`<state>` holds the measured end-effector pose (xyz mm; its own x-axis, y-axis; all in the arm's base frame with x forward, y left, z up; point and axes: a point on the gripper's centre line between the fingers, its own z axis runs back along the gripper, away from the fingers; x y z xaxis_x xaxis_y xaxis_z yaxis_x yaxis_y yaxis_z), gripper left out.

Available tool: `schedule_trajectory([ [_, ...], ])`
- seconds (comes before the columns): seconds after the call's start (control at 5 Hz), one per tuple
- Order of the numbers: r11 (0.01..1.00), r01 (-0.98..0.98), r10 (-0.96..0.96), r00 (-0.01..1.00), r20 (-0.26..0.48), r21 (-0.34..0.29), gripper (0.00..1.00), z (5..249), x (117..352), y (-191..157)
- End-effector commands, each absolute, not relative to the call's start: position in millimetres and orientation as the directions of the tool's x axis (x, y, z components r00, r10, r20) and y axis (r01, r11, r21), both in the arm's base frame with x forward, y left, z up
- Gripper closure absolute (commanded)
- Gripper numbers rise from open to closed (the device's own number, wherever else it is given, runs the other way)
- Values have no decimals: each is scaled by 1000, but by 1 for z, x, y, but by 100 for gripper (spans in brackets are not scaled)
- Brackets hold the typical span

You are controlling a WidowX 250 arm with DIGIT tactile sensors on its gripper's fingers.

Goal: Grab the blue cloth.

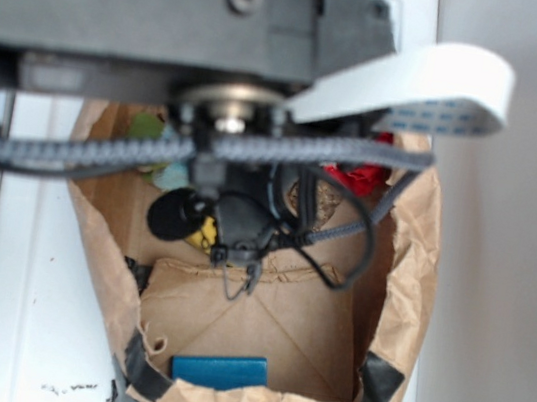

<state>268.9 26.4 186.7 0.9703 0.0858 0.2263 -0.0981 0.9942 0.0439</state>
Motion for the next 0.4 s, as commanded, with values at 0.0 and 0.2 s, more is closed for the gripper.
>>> schedule_trajectory([
  [0.0, 996, -82, 68, 947, 313, 32, 100, 214, 271, 23],
  [0.2, 997, -76, 62, 945, 320, 31, 100, 210, 271, 23],
])
